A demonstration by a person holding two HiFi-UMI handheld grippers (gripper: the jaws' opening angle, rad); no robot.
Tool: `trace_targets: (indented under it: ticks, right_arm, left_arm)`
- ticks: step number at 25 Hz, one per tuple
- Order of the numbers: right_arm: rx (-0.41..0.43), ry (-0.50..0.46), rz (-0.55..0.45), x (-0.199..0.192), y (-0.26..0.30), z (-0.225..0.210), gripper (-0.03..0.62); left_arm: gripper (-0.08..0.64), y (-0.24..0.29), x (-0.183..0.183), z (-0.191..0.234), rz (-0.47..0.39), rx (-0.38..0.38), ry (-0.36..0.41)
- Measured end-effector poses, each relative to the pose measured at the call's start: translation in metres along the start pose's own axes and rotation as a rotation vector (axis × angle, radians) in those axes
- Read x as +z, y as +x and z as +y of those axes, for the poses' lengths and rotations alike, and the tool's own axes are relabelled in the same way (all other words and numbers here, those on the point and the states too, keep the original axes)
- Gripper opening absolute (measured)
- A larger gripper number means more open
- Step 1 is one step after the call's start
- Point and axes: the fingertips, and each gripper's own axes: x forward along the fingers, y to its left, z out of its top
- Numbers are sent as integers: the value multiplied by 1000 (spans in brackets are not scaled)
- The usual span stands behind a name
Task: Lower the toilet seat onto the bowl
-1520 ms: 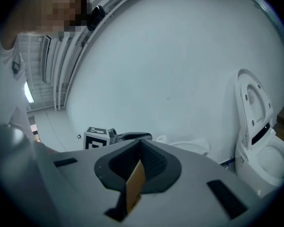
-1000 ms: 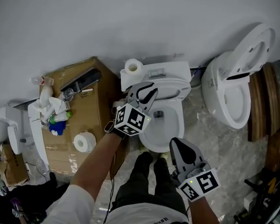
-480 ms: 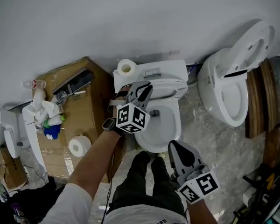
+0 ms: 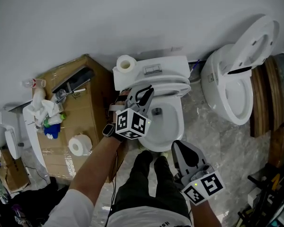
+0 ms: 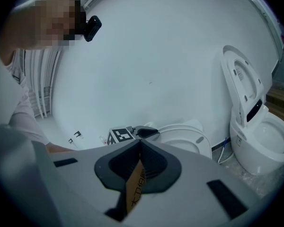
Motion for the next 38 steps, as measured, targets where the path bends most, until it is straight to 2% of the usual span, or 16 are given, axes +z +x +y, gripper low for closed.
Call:
trace_targets:
  ticks: [6,12,17,21,25,32,38]
  right_arm:
    - [11,13,-12,3,-11,-4,14]
    - [17,37,-30,1,-25,-9,14]
    - [37,37,-51,-6,-32,-21,14]
    - [45,23,-80,-10,-35,-38,15]
    - [42,18,-94,-13,-38,-56,14]
    - [74,14,-72,-38,-46,-68,15]
    - [45,18,-86,-66,-59,-69,14]
  left_arm:
    - [51,-20,6,-34,8,-54,13]
    - [51,-42,7,-75,27,-142,38]
    - [52,-61,4,-120,28,-223,26]
    - [52,-74,-2,-160,19,-258,13]
    - [52,-81,-8,-194,22,-266,6]
    - [57,-83,-17,-223,24,-219,6]
    - [61,-93,-30,-260,20,-228,-1]
